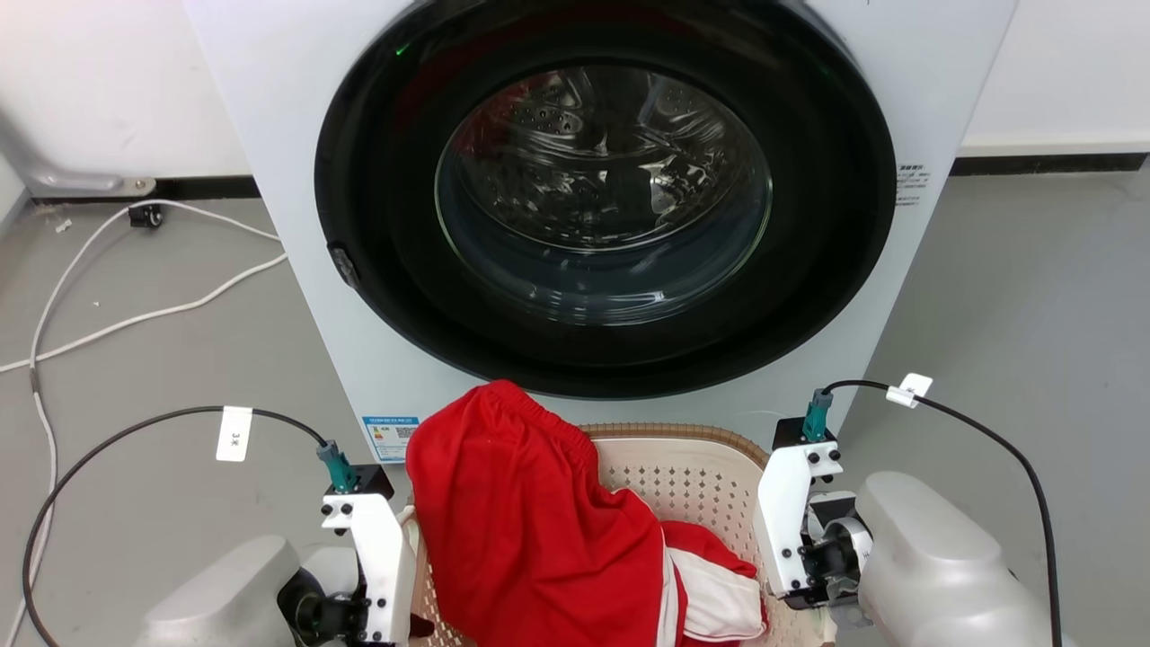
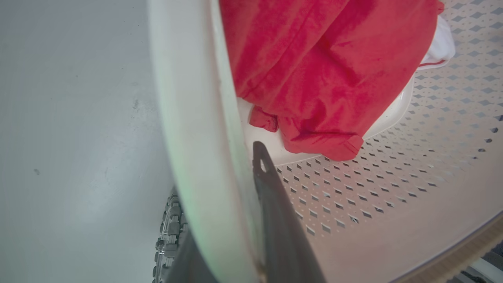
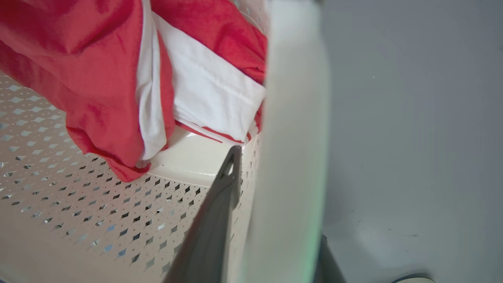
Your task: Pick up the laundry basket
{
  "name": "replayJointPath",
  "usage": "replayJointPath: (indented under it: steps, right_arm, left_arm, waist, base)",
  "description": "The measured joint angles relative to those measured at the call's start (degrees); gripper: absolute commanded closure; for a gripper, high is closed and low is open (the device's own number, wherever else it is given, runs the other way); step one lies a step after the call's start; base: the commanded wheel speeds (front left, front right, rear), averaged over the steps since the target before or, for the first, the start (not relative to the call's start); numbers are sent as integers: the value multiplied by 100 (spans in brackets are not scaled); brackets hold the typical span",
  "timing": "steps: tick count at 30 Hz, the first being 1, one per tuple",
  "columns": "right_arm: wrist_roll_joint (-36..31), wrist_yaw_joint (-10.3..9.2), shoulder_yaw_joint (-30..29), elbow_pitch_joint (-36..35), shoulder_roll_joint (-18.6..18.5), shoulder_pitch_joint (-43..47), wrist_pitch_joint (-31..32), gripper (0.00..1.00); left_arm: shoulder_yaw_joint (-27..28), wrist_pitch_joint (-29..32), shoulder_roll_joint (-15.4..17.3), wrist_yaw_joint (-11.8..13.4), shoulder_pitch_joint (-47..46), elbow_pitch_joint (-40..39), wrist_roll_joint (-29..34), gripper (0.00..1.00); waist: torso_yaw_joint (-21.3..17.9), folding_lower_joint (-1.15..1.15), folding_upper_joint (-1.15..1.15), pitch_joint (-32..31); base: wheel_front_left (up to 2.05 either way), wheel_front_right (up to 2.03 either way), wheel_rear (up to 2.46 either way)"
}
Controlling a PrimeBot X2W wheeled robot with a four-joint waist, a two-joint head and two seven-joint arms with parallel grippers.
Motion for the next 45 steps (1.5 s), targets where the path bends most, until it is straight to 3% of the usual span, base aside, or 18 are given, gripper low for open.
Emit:
replayJointPath:
  steps: [45]
  right_arm:
    - [558, -2, 553, 176, 5, -175, -83, 100]
  left_arm:
    - [-168, 201, -109, -8, -189, 323, -46, 100]
  waist:
    - [53, 2, 0, -195]
  base:
    - [0, 0, 0]
